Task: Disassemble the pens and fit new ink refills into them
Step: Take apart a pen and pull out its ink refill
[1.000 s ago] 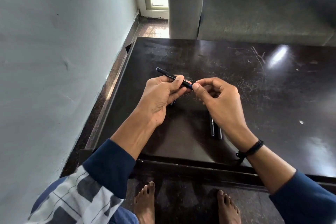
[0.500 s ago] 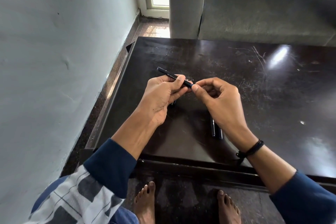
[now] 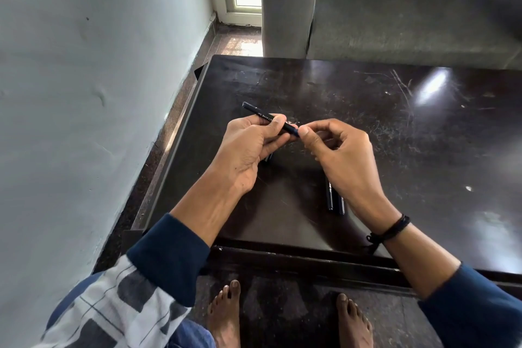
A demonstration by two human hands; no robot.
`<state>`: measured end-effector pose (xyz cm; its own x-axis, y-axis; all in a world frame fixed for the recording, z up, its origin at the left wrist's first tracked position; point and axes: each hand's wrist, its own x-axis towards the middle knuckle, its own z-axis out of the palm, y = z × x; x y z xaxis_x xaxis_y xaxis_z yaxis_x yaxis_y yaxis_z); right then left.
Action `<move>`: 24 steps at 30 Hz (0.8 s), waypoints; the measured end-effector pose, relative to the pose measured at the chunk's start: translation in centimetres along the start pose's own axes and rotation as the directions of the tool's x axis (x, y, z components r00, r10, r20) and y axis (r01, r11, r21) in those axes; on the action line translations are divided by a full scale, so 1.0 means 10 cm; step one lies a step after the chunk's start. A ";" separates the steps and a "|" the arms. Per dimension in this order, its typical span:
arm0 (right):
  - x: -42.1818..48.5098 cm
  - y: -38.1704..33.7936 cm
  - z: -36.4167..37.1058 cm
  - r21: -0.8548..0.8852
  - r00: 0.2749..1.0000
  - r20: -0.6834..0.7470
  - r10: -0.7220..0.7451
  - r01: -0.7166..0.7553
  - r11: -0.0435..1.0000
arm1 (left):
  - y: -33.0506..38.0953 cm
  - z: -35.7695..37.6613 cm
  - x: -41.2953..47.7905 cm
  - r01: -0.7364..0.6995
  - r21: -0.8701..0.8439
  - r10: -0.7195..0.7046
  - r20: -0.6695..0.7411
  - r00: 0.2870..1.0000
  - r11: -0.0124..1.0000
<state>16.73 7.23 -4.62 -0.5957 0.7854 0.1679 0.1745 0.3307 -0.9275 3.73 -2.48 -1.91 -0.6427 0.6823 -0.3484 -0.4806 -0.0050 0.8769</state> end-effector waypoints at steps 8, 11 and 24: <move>0.00 0.03 0.01 -0.037 1.000 0.001 -0.003 0.003 0.999 | -0.04 0.03 -0.01 0.011 0.021 -0.011 -0.008 1.000 1.000; 0.01 0.04 0.01 -0.026 1.000 0.007 -0.013 0.013 1.000 | -0.02 0.01 -0.01 0.008 0.021 -0.008 -0.017 1.000 1.000; 0.02 0.04 -0.01 -0.029 1.000 0.028 -0.013 0.013 0.999 | -0.02 0.01 0.00 0.016 0.018 -0.016 -0.014 1.000 1.000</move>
<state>16.76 7.58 -4.91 -0.6196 0.7662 0.1702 0.1889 0.3560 -0.9152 3.90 -2.41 -2.01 -0.6435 0.6717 -0.3670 -0.4800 0.0194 0.8770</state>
